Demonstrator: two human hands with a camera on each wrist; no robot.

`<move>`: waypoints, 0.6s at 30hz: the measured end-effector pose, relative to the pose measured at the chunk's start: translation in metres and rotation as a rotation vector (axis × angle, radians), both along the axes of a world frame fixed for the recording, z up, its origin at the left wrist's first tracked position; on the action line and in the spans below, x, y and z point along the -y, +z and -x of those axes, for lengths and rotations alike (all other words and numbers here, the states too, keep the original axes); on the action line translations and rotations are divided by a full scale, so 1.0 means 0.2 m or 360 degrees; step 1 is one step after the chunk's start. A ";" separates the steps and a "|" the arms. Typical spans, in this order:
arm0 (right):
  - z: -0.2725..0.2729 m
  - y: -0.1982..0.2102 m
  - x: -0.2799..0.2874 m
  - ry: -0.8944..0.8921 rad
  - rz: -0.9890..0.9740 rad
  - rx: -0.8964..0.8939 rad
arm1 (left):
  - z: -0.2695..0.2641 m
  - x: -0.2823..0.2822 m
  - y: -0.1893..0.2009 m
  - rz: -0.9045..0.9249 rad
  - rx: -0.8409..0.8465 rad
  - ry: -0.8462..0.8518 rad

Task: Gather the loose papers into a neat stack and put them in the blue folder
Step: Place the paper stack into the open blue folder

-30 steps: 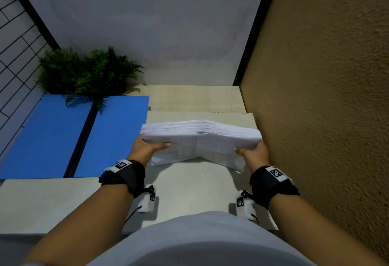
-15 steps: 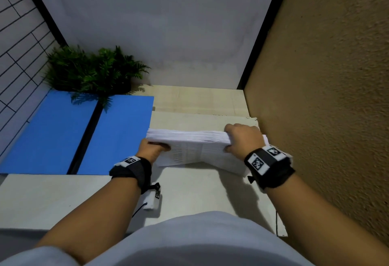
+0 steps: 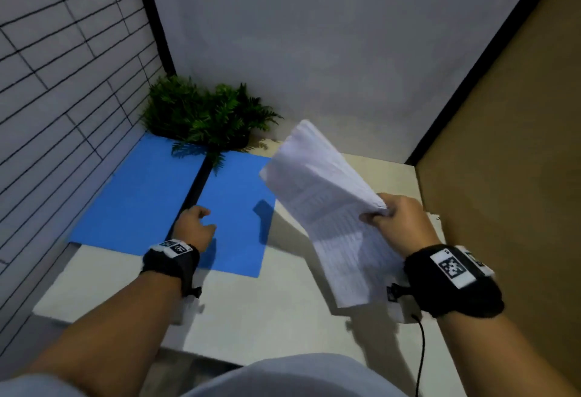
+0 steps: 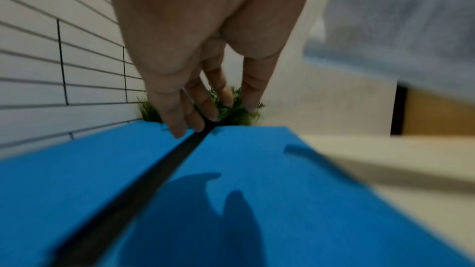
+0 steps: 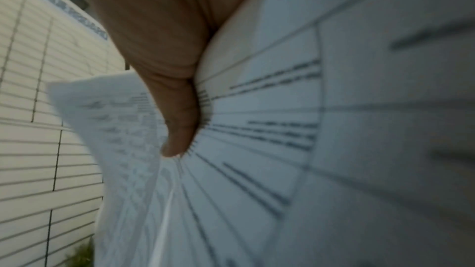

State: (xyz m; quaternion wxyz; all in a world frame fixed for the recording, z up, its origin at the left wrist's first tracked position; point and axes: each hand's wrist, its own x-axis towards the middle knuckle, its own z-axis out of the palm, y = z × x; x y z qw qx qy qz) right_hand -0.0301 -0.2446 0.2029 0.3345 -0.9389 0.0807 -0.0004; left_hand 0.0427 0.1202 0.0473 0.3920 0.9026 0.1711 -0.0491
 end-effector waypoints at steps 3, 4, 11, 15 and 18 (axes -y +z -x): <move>-0.04 -0.02 -0.11 -0.0223 -0.0555 0.0075 | -0.05 -0.26 -0.07 -0.0481 -0.0256 -0.0058; -0.06 -0.04 -0.16 -0.0257 -0.0675 0.0082 | -0.06 -0.34 -0.10 -0.0544 -0.0327 -0.0064; -0.14 -0.09 -0.48 -0.0381 -0.0967 0.0042 | 0.00 -0.56 -0.27 -0.0731 -0.0463 -0.0448; -0.19 -0.10 -0.63 -0.0358 -0.1149 -0.0034 | 0.15 -0.50 -0.27 -0.0701 -0.0364 -0.0743; -0.23 -0.16 -0.72 -0.0345 -0.1372 -0.0075 | 0.32 -0.44 -0.27 -0.0678 -0.0420 -0.0841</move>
